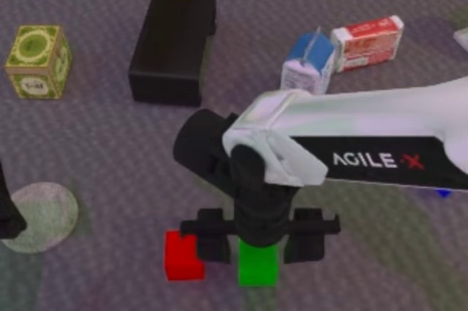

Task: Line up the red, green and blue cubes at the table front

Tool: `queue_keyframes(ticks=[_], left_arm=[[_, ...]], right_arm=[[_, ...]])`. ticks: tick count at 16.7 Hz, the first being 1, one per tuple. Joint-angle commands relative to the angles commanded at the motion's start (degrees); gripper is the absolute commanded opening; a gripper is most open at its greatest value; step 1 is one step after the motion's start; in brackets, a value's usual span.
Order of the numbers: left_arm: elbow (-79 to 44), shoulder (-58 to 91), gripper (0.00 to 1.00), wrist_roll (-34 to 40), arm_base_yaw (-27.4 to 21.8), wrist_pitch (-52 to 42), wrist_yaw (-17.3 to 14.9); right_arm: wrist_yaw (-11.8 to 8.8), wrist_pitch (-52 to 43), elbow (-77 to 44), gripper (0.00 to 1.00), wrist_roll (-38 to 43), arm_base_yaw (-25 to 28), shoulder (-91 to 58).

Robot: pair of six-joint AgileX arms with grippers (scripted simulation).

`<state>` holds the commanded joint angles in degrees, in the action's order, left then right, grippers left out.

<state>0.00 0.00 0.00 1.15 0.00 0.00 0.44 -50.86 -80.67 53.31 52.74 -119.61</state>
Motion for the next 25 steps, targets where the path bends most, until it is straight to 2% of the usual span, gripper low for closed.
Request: queue_keyframes(ticks=[10, 18, 25], left_arm=[[0.0, 0.0, 1.0, 0.0, 0.0, 0.0, 0.0], [0.0, 0.0, 1.0, 0.0, 0.0, 0.0, 0.0], [0.0, 0.0, 1.0, 0.0, 0.0, 0.0, 0.0]], right_arm=[[0.0, -0.21, -0.2, 1.0, -0.02, -0.05, 0.08], [-0.03, -13.94, -9.2, 1.0, -0.06, 0.43, 4.63], [-0.01, -14.07, -9.31, 1.0, -2.02, -0.82, 4.63]])
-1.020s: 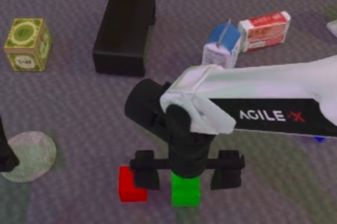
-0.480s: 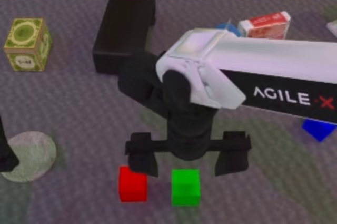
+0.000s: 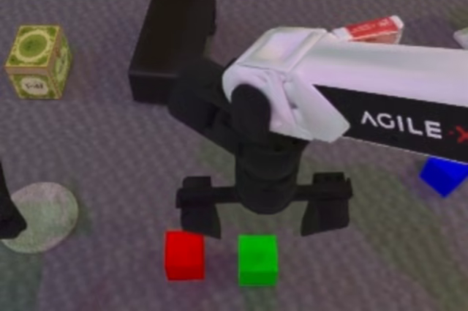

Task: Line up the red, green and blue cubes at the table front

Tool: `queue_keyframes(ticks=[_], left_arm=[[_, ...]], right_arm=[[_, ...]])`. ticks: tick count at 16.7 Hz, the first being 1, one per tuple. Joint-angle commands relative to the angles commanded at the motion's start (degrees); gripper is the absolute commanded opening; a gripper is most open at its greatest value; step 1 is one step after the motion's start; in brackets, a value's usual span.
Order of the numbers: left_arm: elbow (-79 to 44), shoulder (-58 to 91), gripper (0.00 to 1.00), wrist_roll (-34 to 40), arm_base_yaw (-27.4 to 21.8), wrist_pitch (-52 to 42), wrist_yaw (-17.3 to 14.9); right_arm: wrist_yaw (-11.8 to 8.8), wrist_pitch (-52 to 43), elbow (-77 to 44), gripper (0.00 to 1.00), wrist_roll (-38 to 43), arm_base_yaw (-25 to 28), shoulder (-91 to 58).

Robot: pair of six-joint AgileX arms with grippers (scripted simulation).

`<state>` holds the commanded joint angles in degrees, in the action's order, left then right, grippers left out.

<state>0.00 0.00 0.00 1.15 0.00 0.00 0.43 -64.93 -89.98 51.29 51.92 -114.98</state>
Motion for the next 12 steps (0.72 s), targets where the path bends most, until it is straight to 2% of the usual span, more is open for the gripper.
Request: queue_keyframes(ticks=[5, 12], left_arm=[[0.0, 0.0, 1.0, 0.0, 0.0, 0.0, 0.0], [0.0, 0.0, 1.0, 0.0, 0.0, 0.0, 0.0]], right_arm=[[0.0, 0.44, 0.57, 1.0, -14.37, -7.55, -0.01], [-0.13, 1.41, 4.35, 1.0, -49.18, -25.59, 0.75]])
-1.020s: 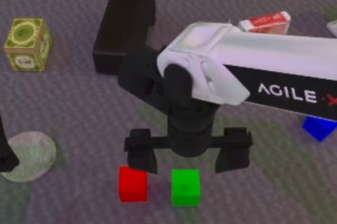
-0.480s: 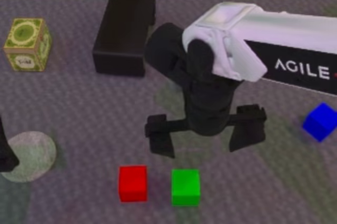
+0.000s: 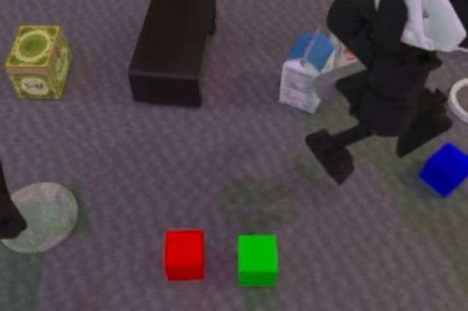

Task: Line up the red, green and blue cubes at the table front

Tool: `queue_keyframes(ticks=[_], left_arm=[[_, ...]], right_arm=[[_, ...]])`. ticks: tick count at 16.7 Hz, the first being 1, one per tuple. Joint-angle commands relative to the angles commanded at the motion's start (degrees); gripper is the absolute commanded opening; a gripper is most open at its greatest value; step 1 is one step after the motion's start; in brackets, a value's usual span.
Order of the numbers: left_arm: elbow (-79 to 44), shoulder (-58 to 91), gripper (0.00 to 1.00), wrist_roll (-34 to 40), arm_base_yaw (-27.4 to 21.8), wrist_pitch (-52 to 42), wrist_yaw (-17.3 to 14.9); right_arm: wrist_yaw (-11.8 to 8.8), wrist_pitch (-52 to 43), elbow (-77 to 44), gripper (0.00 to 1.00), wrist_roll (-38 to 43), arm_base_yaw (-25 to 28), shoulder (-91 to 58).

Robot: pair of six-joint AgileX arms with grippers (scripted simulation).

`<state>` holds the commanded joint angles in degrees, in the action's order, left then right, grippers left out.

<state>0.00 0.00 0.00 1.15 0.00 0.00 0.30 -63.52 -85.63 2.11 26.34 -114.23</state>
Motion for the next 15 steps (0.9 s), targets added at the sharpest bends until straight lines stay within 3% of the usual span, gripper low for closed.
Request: queue_keyframes(ticks=[4, 7, 10, 15], left_arm=[[0.0, 0.0, 1.0, 0.0, 0.0, 0.0, 0.0], [0.0, 0.0, 1.0, 0.0, 0.0, 0.0, 0.0], [0.0, 0.0, 1.0, 0.0, 0.0, 0.0, 0.0], [0.0, 0.0, 1.0, 0.0, 0.0, 0.0, 0.0]], right_arm=[[-0.04, 1.03, 2.25, 1.0, -19.98, -10.2, 1.12], [-0.13, 2.14, 3.49, 1.0, -29.59, -16.09, 2.45], [-0.23, 2.84, 4.08, 1.0, -33.72, -18.98, 3.31], [-0.2, 2.79, 3.95, 1.0, -33.86, -18.9, 3.11]])
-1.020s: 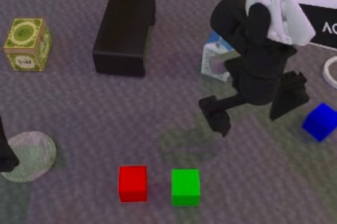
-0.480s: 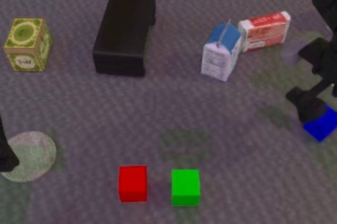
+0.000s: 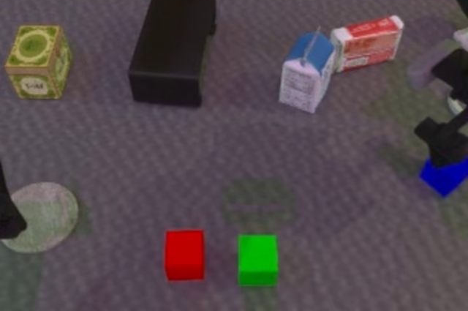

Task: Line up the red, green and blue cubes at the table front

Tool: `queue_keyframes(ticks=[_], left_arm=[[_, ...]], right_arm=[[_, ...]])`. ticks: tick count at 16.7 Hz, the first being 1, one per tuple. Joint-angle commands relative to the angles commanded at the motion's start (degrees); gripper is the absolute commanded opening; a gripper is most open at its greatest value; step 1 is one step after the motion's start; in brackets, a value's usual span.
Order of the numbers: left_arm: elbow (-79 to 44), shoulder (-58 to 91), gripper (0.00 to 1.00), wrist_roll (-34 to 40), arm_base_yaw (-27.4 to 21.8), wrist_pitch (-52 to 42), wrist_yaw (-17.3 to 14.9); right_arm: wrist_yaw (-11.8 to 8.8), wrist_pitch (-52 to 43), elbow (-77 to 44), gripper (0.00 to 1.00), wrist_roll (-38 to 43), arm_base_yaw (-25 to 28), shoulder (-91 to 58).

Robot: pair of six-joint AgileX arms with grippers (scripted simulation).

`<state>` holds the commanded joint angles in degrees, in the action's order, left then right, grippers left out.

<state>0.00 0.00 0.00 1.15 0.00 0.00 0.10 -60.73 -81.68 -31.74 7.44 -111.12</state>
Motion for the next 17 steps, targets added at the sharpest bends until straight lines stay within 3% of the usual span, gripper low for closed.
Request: queue_keyframes(ticks=[3, 10, 15, 17], left_arm=[[0.0, 0.0, 1.0, 0.0, 0.0, 0.0, 0.0], [0.0, 0.0, 1.0, 0.0, 0.0, 0.0, 0.0], [0.0, 0.0, 1.0, 0.0, 0.0, 0.0, 0.0], [0.0, 0.0, 1.0, 0.0, 0.0, 0.0, 0.0]], right_arm=[[-0.02, 2.26, 1.27, 1.0, 0.08, -0.07, -0.91], [0.01, 17.13, 9.54, 1.0, 0.15, -0.13, -7.27], [0.02, 18.63, 10.46, 1.0, 0.15, -0.14, -7.99], [0.02, 18.63, 10.46, 0.85, 0.15, -0.14, -7.99]])
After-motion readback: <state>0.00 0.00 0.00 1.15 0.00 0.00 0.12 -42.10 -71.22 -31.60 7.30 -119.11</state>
